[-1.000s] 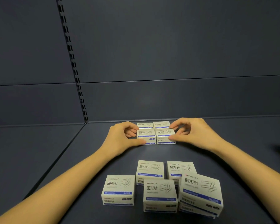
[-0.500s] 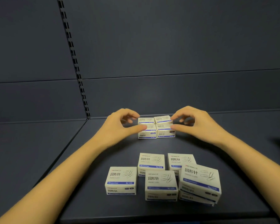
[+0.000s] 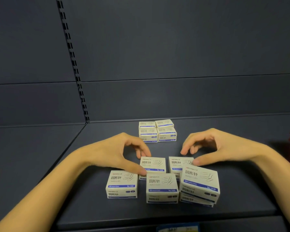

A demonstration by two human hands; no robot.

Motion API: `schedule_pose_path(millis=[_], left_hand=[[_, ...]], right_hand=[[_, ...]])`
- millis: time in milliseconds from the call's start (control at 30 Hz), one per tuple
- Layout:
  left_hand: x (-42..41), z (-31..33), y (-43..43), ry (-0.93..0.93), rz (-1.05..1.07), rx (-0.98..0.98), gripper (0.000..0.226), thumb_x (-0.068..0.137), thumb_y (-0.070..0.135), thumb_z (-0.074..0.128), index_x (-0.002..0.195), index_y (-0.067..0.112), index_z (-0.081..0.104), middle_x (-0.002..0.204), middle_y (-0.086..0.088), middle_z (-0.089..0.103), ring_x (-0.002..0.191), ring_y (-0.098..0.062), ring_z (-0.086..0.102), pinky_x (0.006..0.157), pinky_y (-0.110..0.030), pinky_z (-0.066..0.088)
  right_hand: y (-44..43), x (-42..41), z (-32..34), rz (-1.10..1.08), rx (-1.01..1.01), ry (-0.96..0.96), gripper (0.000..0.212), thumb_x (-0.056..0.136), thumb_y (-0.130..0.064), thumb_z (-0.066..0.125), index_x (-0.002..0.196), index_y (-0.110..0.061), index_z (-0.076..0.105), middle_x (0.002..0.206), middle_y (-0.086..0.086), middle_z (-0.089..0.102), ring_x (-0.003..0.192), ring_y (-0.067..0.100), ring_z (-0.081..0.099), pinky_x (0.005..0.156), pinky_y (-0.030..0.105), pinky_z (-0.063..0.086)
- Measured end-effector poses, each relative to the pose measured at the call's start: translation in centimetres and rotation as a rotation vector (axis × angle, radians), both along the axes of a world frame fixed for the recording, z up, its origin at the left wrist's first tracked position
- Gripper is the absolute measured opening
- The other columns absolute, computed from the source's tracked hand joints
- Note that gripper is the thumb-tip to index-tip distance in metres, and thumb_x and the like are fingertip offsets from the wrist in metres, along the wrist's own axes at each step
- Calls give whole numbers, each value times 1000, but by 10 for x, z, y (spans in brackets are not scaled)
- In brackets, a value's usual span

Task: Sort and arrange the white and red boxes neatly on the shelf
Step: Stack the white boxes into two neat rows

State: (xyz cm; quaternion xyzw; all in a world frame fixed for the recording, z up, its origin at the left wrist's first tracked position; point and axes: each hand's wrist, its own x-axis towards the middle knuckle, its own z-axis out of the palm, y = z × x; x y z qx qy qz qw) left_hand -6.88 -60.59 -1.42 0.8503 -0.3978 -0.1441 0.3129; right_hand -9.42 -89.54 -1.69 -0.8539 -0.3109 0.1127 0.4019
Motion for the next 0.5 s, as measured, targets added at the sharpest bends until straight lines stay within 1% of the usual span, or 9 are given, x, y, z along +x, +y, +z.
schedule_pose_path(millis=[67,167,233,333,400,500], left_hand=[[0,1,1,-5,3,2,30,69,36,76,95,29,66,96,8,67,95,-10,59,90,-28,46],[1,0,0,-27,14,-6,27,68,34,77,92,27,67,94,8,67,92,-11,59,89,-31,46],[1,0,0,-52,33,-12,24,69,32,77,91,28,67,92,10,67,91,-10,59,89,-32,46],[3,0,1,-97,77,-10,26,68,37,75,91,27,67,90,15,67,91,-10,60,88,-35,48],[4,-1,1,-127,117,-22,25,68,36,76,90,27,68,86,17,66,89,-9,60,86,-32,48],[8,-3,1,-182,206,-47,24,67,33,78,88,28,68,79,9,66,84,-6,63,85,-22,47]], right_hand=[[-1,-1,-1,30,-28,26,27,76,-18,74,102,-21,69,105,0,66,95,14,59,88,21,46],[-1,-2,0,49,-75,48,31,76,-14,74,105,-23,67,108,-4,65,99,11,59,90,21,45],[-1,-2,0,41,-86,41,33,75,-14,75,105,-24,67,109,-5,65,100,10,59,90,22,45],[0,-2,0,27,-63,32,33,73,-13,77,103,-23,67,106,-4,67,98,11,62,90,23,47],[1,-2,0,21,-45,33,32,73,-14,77,101,-24,67,105,-2,69,96,13,64,88,23,49],[2,-2,-2,12,-43,24,31,73,-14,77,101,-24,67,103,0,70,92,16,66,87,29,52]])
